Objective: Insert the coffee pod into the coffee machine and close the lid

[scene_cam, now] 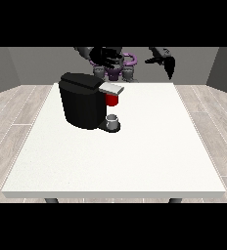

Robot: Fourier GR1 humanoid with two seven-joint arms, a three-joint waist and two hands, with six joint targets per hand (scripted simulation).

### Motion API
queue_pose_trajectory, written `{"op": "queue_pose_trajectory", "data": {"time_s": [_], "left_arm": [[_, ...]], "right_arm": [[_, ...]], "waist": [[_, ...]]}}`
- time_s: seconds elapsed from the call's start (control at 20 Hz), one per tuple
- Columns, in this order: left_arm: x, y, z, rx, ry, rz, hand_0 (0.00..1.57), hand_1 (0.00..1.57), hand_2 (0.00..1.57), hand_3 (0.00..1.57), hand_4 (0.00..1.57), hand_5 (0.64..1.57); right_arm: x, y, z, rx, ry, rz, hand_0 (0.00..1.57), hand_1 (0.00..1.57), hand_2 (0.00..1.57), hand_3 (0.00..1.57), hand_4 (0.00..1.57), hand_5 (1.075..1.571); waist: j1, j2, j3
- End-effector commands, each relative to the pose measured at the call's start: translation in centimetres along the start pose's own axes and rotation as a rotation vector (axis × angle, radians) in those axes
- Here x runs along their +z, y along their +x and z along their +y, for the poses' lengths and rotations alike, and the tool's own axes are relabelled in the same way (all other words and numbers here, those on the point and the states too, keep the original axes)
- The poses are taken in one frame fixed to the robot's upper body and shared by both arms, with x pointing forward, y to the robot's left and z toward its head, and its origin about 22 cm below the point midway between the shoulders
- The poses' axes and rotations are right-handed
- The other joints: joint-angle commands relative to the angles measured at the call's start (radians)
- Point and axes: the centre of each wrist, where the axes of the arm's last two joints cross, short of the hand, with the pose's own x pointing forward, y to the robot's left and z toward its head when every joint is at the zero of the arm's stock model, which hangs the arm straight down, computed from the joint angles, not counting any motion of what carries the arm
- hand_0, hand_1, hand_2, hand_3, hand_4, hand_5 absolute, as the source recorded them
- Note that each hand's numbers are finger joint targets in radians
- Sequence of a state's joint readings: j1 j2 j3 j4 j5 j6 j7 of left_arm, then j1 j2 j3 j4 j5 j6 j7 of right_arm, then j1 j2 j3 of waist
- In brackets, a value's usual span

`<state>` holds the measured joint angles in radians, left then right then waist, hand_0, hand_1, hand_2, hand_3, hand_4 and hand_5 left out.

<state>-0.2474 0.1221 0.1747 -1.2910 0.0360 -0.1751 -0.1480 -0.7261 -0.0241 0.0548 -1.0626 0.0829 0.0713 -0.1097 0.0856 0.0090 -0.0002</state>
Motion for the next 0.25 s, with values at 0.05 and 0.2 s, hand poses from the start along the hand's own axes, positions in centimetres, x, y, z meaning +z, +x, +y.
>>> {"op": "queue_pose_trajectory", "data": {"time_s": [0.05, 0.2], "left_arm": [[1.8, -2.0, -1.3, 0.024, 0.024, 0.032, 0.00, 0.00, 0.00, 0.00, 0.14, 1.571], [3.8, -4.4, -0.8, 0.022, 0.070, 0.068, 0.00, 0.00, 0.00, 0.00, 0.19, 1.571]], "right_arm": [[4.5, -3.6, 1.8, -0.170, -0.020, 0.026, 0.00, 0.00, 0.00, 0.00, 0.29, 1.571], [8.1, -5.7, 3.5, -0.225, -0.063, 0.117, 0.00, 0.00, 0.00, 0.00, 0.16, 1.571]], "waist": [[-0.038, -0.097, 0.0005], [-0.103, -0.136, -0.0001]]}}
